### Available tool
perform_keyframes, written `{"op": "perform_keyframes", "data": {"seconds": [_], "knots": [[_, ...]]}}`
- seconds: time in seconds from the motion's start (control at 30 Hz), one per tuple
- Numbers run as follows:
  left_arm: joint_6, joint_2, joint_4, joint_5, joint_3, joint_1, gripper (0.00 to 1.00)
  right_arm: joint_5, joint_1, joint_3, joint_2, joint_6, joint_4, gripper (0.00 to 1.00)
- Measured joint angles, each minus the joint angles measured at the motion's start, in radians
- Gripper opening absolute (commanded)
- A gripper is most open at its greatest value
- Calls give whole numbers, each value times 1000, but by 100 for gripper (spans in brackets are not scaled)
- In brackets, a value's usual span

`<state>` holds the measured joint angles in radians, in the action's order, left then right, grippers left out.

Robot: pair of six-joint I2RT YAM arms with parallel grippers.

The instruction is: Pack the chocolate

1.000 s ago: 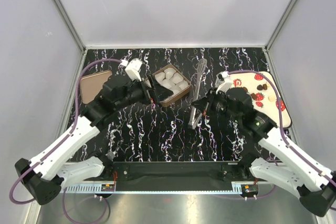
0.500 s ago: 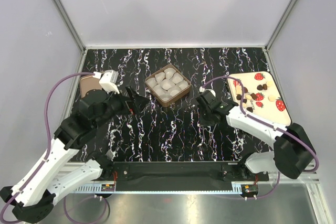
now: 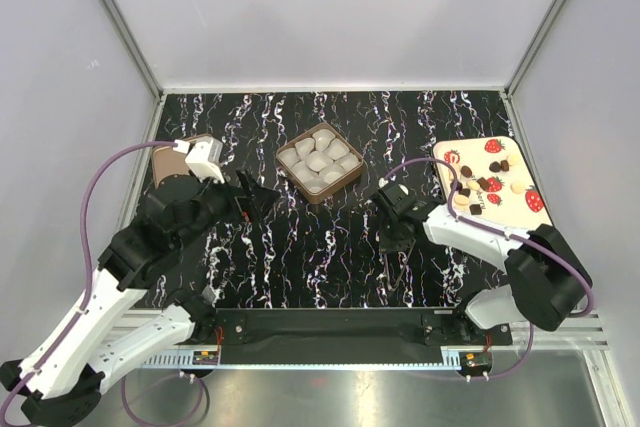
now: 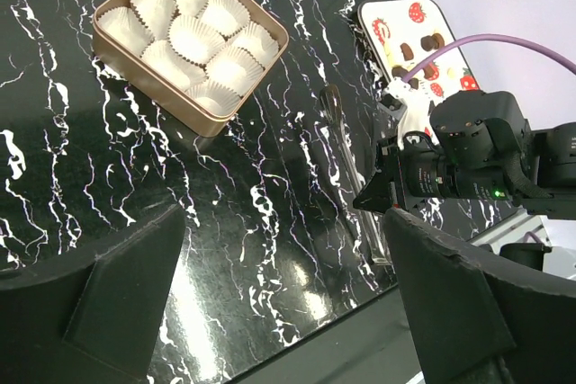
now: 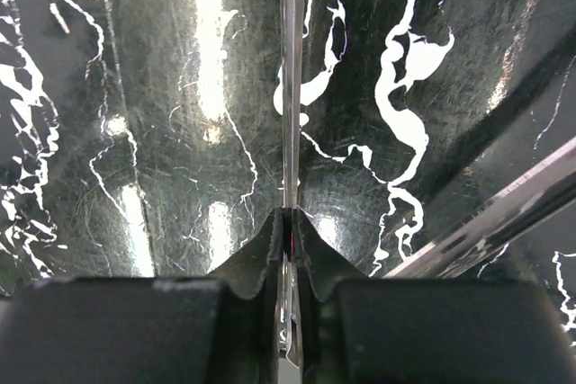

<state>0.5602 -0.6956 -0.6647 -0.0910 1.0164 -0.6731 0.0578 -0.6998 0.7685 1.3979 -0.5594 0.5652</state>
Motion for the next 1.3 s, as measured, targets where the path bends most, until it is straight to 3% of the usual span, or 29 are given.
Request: {"op": "perform_keyframes", "data": {"seconds": [0.3, 0.4, 0.43, 0.5, 0.53, 0.57, 0.97, 1.3], "knots": [[-7, 18, -4, -3, -20, 0, 99, 2, -8, 21, 50, -21, 5, 29], [-11, 30, -14, -7, -24, 0, 99, 10, -10, 46, 57, -34, 21, 48], [-11, 35, -20, -8, -24, 0, 99, 15, -10, 56, 56, -41, 29, 63], [-14, 44, -26, -10, -24, 0, 99, 34, -11, 79, 53, -58, 50, 80], [-15, 47, -29, -11, -24, 0, 99, 48, -11, 94, 43, -70, 68, 96], [-15, 48, -32, -11, -24, 0, 99, 58, -11, 101, 36, -82, 75, 100], [-34, 68, -53, -8, -24, 0, 99, 229, -12, 185, -35, -370, 314, 100], [-50, 92, -80, -6, -24, 0, 99, 212, -13, -30, -114, -379, 197, 100]]}}
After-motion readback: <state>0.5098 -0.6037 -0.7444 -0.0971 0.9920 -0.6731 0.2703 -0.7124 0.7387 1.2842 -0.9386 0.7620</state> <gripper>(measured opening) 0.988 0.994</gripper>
